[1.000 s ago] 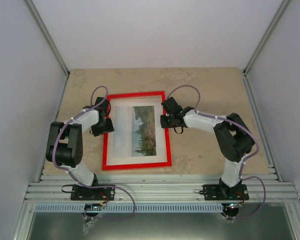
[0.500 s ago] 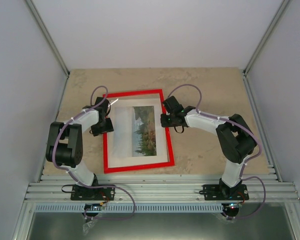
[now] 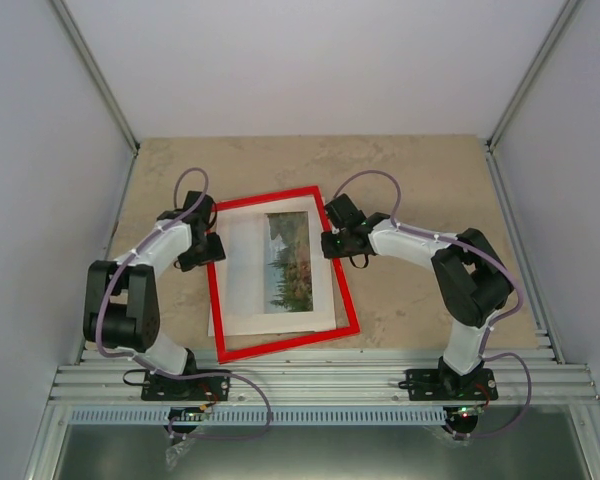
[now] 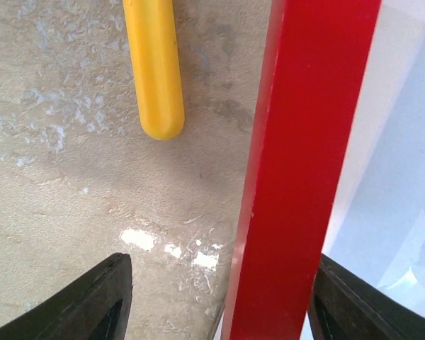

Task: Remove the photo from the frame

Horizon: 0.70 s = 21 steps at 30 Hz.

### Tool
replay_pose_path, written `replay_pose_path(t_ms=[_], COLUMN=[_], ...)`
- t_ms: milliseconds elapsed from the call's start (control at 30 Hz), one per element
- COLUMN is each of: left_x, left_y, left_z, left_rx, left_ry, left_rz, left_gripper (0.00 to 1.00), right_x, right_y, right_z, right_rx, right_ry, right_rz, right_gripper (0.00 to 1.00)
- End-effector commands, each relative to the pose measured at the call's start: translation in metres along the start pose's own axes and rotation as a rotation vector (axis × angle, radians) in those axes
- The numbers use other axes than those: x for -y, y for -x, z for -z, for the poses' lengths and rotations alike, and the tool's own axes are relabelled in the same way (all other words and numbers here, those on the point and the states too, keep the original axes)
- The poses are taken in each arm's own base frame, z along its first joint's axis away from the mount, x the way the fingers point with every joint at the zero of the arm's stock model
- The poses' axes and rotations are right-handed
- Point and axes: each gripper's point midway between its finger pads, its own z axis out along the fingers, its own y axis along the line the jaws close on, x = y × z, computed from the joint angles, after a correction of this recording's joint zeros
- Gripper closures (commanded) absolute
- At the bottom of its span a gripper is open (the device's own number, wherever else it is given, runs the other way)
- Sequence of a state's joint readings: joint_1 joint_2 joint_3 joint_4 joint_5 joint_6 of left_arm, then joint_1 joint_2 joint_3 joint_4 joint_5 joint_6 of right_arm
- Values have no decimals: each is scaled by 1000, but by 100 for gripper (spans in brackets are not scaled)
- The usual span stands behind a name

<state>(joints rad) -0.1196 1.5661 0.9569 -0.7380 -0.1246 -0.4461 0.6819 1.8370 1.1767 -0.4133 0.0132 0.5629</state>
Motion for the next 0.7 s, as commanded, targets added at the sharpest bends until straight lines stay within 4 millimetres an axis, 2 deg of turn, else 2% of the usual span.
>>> replay_pose_path(t_ms=[0, 267, 433, 500, 667], left_x=[4, 12, 16, 16, 29], left_y=[-1, -11, -13, -12, -5], left_z=[11, 6, 7, 9, 25], left_rx=[1, -37, -43, -38, -18], left_ry=[-36, -93, -116, -119, -188], left_rz=[19, 26, 26, 25, 28], left_gripper=[32, 44, 58, 68, 82], right_x=[-8, -5, -4, -4, -2], right_y=[17, 22, 26, 28, 38], right_z=[12, 13, 16, 18, 29], right_rx=[66, 91, 101, 106, 133], right_ry=[30, 14, 14, 16, 3], right_rz=[-40, -62, -67, -63, -36], right_gripper=[80, 81, 81, 82, 84])
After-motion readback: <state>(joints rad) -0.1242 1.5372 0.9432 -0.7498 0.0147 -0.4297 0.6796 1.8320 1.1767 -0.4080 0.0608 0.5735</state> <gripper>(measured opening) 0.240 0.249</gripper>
